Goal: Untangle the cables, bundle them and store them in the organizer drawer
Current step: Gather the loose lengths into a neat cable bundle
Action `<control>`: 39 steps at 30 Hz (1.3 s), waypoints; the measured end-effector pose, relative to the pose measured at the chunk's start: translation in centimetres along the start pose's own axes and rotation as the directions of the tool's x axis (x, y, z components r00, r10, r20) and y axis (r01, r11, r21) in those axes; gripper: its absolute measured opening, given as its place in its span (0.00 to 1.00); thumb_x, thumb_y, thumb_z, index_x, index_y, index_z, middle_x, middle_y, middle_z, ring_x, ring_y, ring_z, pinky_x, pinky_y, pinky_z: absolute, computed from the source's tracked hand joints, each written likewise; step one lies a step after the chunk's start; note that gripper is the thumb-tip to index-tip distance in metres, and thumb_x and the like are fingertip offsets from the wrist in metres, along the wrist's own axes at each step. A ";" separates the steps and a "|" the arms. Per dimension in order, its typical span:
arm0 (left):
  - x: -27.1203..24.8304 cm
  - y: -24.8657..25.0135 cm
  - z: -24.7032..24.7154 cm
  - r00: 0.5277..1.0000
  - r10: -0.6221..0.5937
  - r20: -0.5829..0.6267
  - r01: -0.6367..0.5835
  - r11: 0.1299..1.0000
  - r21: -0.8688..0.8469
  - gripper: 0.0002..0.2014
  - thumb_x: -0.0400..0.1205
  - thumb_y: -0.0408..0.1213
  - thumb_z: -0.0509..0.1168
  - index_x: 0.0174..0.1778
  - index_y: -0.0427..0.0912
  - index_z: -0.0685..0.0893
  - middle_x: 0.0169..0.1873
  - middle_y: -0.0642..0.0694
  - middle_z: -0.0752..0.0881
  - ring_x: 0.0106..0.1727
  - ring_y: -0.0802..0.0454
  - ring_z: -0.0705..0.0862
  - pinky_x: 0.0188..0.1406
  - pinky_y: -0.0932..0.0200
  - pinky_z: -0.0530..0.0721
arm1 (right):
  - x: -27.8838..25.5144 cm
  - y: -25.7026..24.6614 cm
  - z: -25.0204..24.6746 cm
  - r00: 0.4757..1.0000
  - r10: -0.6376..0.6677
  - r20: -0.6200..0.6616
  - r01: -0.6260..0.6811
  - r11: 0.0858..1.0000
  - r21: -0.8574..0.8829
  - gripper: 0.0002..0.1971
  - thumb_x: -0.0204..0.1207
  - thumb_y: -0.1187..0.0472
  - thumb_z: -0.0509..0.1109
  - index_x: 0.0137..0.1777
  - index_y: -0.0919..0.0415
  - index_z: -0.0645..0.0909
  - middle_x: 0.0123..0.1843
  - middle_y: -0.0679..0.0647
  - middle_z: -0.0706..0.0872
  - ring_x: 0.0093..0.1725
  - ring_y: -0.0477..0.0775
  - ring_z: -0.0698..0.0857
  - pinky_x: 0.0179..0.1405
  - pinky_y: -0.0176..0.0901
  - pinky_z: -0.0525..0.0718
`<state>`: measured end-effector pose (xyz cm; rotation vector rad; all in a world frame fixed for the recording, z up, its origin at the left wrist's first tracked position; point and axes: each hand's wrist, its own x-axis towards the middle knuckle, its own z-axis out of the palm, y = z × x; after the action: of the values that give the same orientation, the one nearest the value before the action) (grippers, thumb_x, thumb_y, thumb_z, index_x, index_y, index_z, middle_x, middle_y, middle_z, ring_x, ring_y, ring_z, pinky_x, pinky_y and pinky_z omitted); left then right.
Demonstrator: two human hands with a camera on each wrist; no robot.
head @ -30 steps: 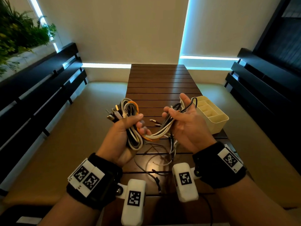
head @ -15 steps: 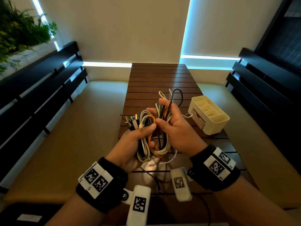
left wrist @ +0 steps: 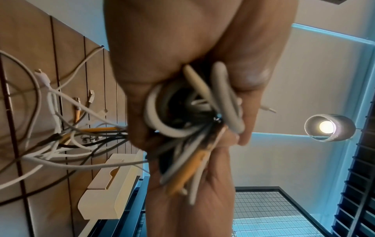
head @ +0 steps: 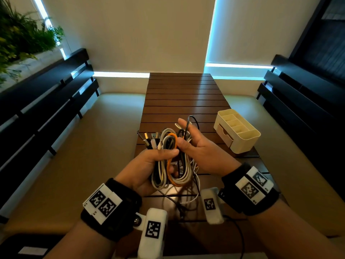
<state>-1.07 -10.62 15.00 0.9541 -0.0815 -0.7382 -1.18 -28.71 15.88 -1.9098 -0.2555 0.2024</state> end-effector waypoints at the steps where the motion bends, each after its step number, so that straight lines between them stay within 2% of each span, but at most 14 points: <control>1: -0.2 0.1 0.0 1.000 -0.022 0.018 0.022 1.000 0.011 0.12 0.78 0.31 0.71 0.58 0.35 0.87 0.45 0.36 0.89 0.29 0.49 0.88 0.33 0.54 0.90 | -0.2 -0.2 0.0 1.000 0.004 0.010 -0.003 1.000 -0.018 0.36 0.82 0.43 0.61 0.87 0.41 0.51 0.65 0.25 0.73 0.61 0.22 0.78 0.68 0.32 0.76; 4: -0.5 0.0 -0.2 0.997 -0.061 0.049 0.059 0.997 0.042 0.18 0.75 0.31 0.71 0.62 0.32 0.85 0.49 0.32 0.89 0.43 0.40 0.92 0.40 0.46 0.91 | -0.3 -0.3 0.0 1.000 0.000 0.028 0.002 0.997 -0.072 0.38 0.78 0.39 0.60 0.87 0.41 0.51 0.77 0.38 0.70 0.74 0.37 0.72 0.72 0.34 0.72; 7: -0.3 -0.2 -0.2 0.997 -0.067 0.038 0.065 0.996 0.056 0.16 0.73 0.32 0.70 0.57 0.33 0.86 0.44 0.32 0.89 0.40 0.39 0.91 0.36 0.47 0.91 | -0.3 -0.3 0.5 0.999 0.002 0.054 0.005 0.992 -0.126 0.39 0.77 0.38 0.59 0.87 0.42 0.51 0.82 0.46 0.70 0.78 0.43 0.72 0.75 0.38 0.72; 10: -0.1 -0.4 -0.2 0.999 -0.042 0.018 0.041 0.998 0.043 0.14 0.74 0.31 0.70 0.55 0.33 0.86 0.38 0.35 0.89 0.34 0.42 0.91 0.31 0.51 0.90 | -0.4 -0.4 0.8 0.997 -0.004 0.076 0.011 0.995 -0.095 0.33 0.84 0.46 0.60 0.87 0.44 0.52 0.66 0.38 0.79 0.58 0.31 0.82 0.59 0.26 0.80; 15: 0.4 -0.7 -0.2 0.997 0.007 -0.071 -0.005 1.000 0.029 0.08 0.76 0.27 0.64 0.48 0.33 0.86 0.32 0.39 0.88 0.30 0.46 0.89 0.29 0.53 0.89 | -0.5 0.1 0.1 0.977 -0.087 -0.192 0.025 0.953 -0.303 0.25 0.81 0.45 0.69 0.76 0.51 0.75 0.44 0.44 0.91 0.44 0.39 0.90 0.48 0.38 0.88; 18: 0.7 -0.7 -1.0 0.993 0.019 -0.118 -0.013 0.999 0.053 0.10 0.73 0.29 0.67 0.49 0.34 0.85 0.37 0.38 0.89 0.43 0.43 0.90 0.50 0.42 0.88 | -0.9 0.6 -0.9 0.891 -0.262 -0.371 0.099 0.909 -0.404 0.20 0.76 0.45 0.74 0.66 0.50 0.81 0.39 0.44 0.88 0.40 0.44 0.88 0.47 0.49 0.89; 20: 0.7 -0.6 -1.1 0.993 0.012 -0.118 -0.009 1.000 0.026 0.12 0.72 0.28 0.70 0.52 0.33 0.84 0.39 0.37 0.89 0.48 0.40 0.90 0.60 0.34 0.85 | -1.1 0.7 -1.2 0.878 -0.379 -0.291 0.223 0.863 -0.454 0.26 0.73 0.54 0.78 0.71 0.49 0.77 0.54 0.42 0.83 0.54 0.43 0.83 0.55 0.42 0.83; 23: 0.7 -0.4 -0.7 0.997 -0.012 -0.073 0.015 0.999 0.039 0.16 0.67 0.29 0.74 0.51 0.32 0.85 0.36 0.36 0.87 0.36 0.43 0.91 0.38 0.48 0.91 | -1.0 1.0 -0.3 0.940 -0.335 -0.067 0.244 0.794 -0.557 0.40 0.70 0.55 0.78 0.81 0.44 0.65 0.76 0.41 0.67 0.77 0.46 0.67 0.77 0.49 0.67; 25: 0.5 -0.3 -0.1 1.000 -0.013 -0.016 0.015 0.996 0.083 0.12 0.68 0.29 0.72 0.48 0.33 0.86 0.33 0.36 0.85 0.30 0.45 0.88 0.29 0.52 0.89 | -0.3 1.8 0.2 0.947 -0.318 -0.036 0.245 0.792 -0.559 0.36 0.72 0.55 0.76 0.79 0.42 0.67 0.74 0.39 0.71 0.76 0.45 0.69 0.78 0.56 0.66; 27: 0.1 -0.1 0.4 1.000 0.001 0.019 -0.004 0.993 0.119 0.11 0.70 0.29 0.70 0.47 0.32 0.85 0.31 0.38 0.82 0.27 0.46 0.85 0.27 0.51 0.87 | 0.5 2.6 0.2 0.955 -0.282 -0.095 0.205 0.854 -0.478 0.21 0.74 0.55 0.74 0.66 0.40 0.75 0.60 0.39 0.81 0.63 0.45 0.80 0.68 0.60 0.78; 30: -0.1 0.1 0.6 1.000 -0.002 0.030 -0.002 0.990 0.138 0.12 0.70 0.30 0.69 0.49 0.31 0.83 0.31 0.40 0.77 0.24 0.49 0.80 0.27 0.52 0.85 | 1.6 3.4 -0.6 0.953 -0.237 -0.190 0.126 0.878 -0.462 0.09 0.76 0.56 0.74 0.51 0.43 0.79 0.48 0.45 0.85 0.50 0.49 0.83 0.53 0.57 0.85; 34: -0.4 0.7 0.7 1.000 -0.008 0.022 0.006 0.996 0.088 0.12 0.70 0.30 0.66 0.49 0.34 0.79 0.27 0.46 0.72 0.22 0.52 0.76 0.24 0.55 0.83 | 2.8 3.1 -1.8 0.922 -0.318 -0.222 0.111 0.765 -0.634 0.04 0.78 0.56 0.72 0.47 0.50 0.79 0.44 0.45 0.81 0.45 0.47 0.77 0.41 0.38 0.71; 37: -0.7 1.7 1.1 0.999 0.046 0.024 -0.048 0.996 0.075 0.09 0.69 0.29 0.64 0.44 0.34 0.83 0.25 0.47 0.71 0.20 0.53 0.74 0.21 0.57 0.82 | 3.6 2.5 -3.2 0.859 -0.372 -0.352 0.076 0.772 -0.631 0.06 0.78 0.56 0.71 0.44 0.50 0.76 0.42 0.43 0.79 0.41 0.48 0.78 0.37 0.39 0.73; 39: -0.9 2.4 1.0 0.996 0.087 0.032 -0.090 0.993 0.077 0.09 0.69 0.29 0.64 0.44 0.34 0.83 0.25 0.47 0.71 0.20 0.53 0.74 0.21 0.57 0.81 | 4.0 3.1 -4.6 0.819 -0.294 -0.493 -0.039 0.828 -0.559 0.06 0.78 0.54 0.69 0.42 0.49 0.74 0.40 0.44 0.81 0.40 0.49 0.81 0.34 0.44 0.75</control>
<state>-0.82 -9.96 17.64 1.0081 -0.1782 -0.6711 4.12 -32.81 14.49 -2.4106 -0.0380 -0.6045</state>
